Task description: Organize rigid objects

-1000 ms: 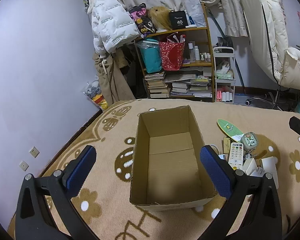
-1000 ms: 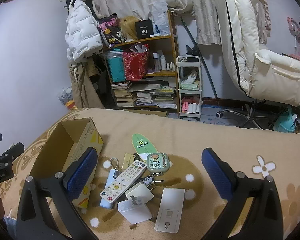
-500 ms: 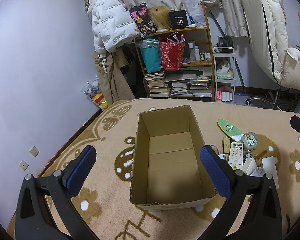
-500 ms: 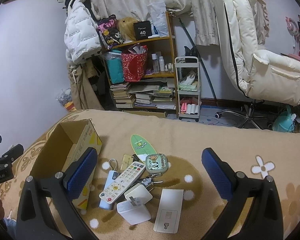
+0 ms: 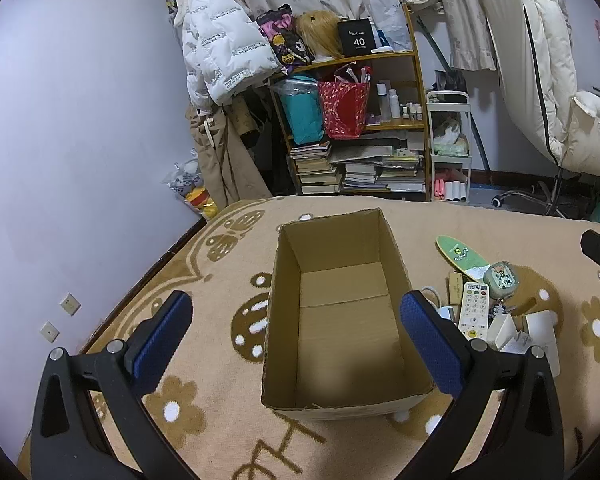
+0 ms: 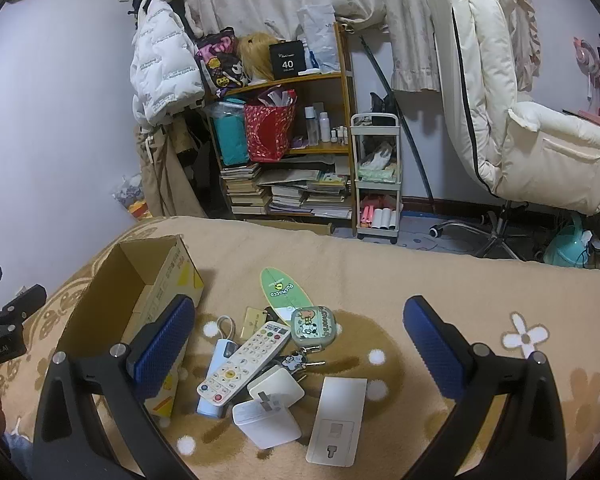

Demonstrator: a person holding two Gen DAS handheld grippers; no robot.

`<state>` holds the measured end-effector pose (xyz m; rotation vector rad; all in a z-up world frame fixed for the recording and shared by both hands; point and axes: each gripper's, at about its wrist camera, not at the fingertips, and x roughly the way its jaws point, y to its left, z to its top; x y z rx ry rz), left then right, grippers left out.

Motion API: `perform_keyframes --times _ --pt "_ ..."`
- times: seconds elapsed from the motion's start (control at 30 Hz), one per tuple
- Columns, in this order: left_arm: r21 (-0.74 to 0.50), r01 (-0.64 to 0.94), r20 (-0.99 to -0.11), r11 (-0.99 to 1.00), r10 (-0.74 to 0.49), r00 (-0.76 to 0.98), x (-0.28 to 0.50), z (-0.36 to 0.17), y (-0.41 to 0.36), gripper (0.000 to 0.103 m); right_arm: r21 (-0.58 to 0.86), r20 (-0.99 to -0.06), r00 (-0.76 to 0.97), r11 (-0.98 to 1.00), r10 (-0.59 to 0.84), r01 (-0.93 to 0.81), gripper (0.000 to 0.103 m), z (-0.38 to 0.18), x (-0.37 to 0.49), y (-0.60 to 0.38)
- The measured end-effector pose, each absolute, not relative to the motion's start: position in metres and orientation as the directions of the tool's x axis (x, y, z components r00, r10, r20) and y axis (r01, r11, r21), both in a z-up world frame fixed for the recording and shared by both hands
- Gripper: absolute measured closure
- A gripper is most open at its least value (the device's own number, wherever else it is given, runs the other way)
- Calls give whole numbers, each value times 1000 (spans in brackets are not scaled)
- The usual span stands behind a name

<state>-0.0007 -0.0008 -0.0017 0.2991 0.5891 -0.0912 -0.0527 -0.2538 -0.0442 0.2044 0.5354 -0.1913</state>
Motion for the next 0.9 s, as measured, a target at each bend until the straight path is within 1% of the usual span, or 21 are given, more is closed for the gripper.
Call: perform_keyframes --times 0.67,0.9 --pt "273 170 -564 947 15 825 5 -3 -3 0 137 -533 836 960 -135 243 0 -45 -51 -256" --pt "254 185 -603 949 6 798 29 -14 6 0 114 -569 805 954 -166 277 0 -58 -37 -260"
